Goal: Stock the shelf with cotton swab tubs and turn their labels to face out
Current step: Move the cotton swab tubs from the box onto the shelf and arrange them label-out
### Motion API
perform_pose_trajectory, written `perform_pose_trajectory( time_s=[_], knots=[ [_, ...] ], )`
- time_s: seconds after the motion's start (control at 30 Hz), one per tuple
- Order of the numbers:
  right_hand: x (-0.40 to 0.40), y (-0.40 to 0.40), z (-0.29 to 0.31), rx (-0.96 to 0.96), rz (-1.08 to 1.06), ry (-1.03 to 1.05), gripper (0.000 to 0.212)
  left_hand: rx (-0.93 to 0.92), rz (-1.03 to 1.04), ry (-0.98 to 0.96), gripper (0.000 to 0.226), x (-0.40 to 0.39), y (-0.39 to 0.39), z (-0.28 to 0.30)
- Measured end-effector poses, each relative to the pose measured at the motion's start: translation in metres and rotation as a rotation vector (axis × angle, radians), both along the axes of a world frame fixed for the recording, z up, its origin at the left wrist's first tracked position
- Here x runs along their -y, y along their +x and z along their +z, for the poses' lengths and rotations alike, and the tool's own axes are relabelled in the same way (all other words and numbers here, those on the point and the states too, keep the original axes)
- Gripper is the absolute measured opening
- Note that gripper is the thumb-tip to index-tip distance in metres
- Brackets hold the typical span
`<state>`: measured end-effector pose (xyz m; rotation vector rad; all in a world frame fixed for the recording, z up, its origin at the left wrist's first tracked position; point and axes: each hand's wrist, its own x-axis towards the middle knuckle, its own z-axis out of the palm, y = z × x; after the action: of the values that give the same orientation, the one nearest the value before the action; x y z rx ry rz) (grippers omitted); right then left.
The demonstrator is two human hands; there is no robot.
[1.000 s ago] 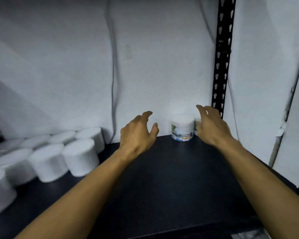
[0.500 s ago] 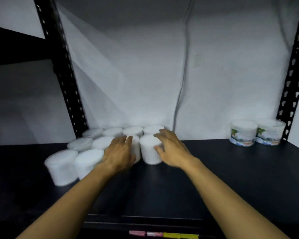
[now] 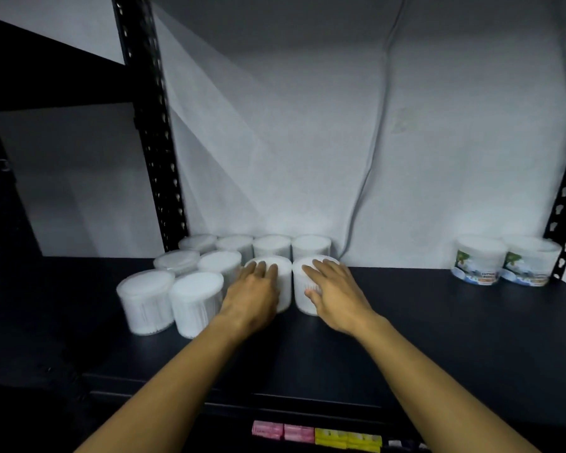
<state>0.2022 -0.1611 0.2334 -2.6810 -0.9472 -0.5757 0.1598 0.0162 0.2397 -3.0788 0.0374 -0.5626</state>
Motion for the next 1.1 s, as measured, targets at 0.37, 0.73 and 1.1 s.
perform_pose_trajectory(
  time_s=[0.37,0.73,1.1],
  knots=[
    [0.076,-0.073,-0.014,-0.015,-0.022,0.044,0.061,0.120,-0.159,-0.102,0.039,0.054,-0.072,-0.011],
    [0.106,-0.114,-0.012,-0.017,-0.029,0.015,0.067,0.157,-0.140,-0.080,0.042,0.086,-0.116,-0.003],
    [0.095,-0.110,0.015,-0.385,-0.232,0.418,0.092,-0.126,0.096,-0.527,0.118,0.080,-0.101,0.028]
  ],
)
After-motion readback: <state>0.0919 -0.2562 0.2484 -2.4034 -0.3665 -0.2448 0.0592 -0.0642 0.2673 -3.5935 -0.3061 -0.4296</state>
